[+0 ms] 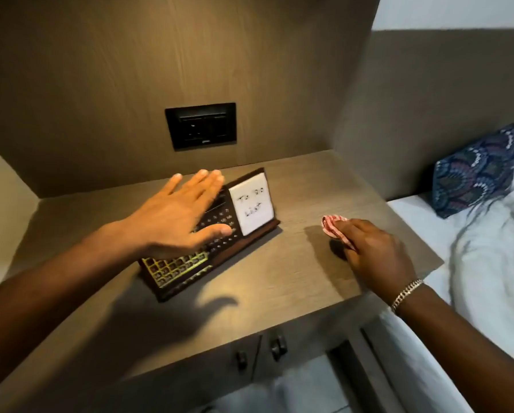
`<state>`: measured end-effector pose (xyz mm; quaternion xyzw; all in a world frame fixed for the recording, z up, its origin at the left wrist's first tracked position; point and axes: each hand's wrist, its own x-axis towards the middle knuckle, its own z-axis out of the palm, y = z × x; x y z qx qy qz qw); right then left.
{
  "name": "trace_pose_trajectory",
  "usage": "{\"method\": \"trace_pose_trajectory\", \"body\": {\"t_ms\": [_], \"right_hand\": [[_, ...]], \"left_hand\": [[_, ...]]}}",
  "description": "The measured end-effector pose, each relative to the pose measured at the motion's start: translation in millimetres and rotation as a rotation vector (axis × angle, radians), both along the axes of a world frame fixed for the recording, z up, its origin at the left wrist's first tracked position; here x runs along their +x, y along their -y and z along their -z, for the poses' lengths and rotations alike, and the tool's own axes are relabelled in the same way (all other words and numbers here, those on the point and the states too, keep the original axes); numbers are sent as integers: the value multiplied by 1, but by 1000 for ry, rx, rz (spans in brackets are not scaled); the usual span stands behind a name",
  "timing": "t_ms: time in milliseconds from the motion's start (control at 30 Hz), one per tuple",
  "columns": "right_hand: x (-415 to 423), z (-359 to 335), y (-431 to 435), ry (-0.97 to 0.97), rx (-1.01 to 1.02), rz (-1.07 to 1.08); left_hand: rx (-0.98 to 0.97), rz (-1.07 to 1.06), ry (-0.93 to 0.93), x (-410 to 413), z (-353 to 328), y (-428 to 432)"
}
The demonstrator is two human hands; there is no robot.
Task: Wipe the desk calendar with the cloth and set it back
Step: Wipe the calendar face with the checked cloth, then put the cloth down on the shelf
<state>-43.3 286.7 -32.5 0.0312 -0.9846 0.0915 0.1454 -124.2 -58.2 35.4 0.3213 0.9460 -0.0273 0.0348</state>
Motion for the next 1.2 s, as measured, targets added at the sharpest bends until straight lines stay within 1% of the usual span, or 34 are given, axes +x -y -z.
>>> {"method": "trace_pose_trajectory", "body": {"t_ms": [67,167,233,300,400,533,600,633,700,733,767,800,833,867,900,933,967,1033,1133,1200], "right_hand": [[-4,9,-30,57,107,48],[-5,29,-53,139,178,63],[-2,40,-55,217,153,74],[2,45,-53,281,84,54],[3,46,-53,295,48,34],[4,44,-52,308,47,17],[4,40,-53,321,38,-6],[3,33,-50,315,22,-10],[0,15,-41,223,-20,-39],[-5,5,-31,153,-69,-83],[-10,-4,-18,114,-169,-140],[-14,-11,-2,119,-323,-205],[-19,-16,13,164,-489,-258],[-24,-17,29,229,-642,-292],[-30,-16,43,299,-753,-299],[-35,-14,56,374,-830,-282],[-40,-10,67,435,-900,-254],[-51,1,82,496,-1034,-223],[-66,14,97,482,-1140,-168],[-77,17,101,493,-1224,-129]], "left_hand": [[17,-114,-62,8,5,-17],[27,-278,-153,18,10,-42],[44,-358,-198,23,14,-56],[73,-419,-234,25,19,-65],[95,-485,-276,25,25,-72],[162,-504,-333,32,28,-76],[277,-480,-385,47,26,-73],[371,-480,-420,58,26,-70],[640,-579,-496,83,31,-66],[801,-680,-525,95,36,-64],[962,-809,-518,106,42,-64],[1113,-949,-459,117,49,-66],[1243,-1089,-348,125,54,-70],[1332,-1214,-216,130,58,-76],[1375,-1300,-100,132,61,-84],[1395,-1339,-29,132,62,-90],[1400,-1348,-11,130,65,-94],[1406,-1356,-46,122,68,-93],[1477,-1408,-69,101,71,-75],[1546,-1406,-59,84,74,-61]]}}
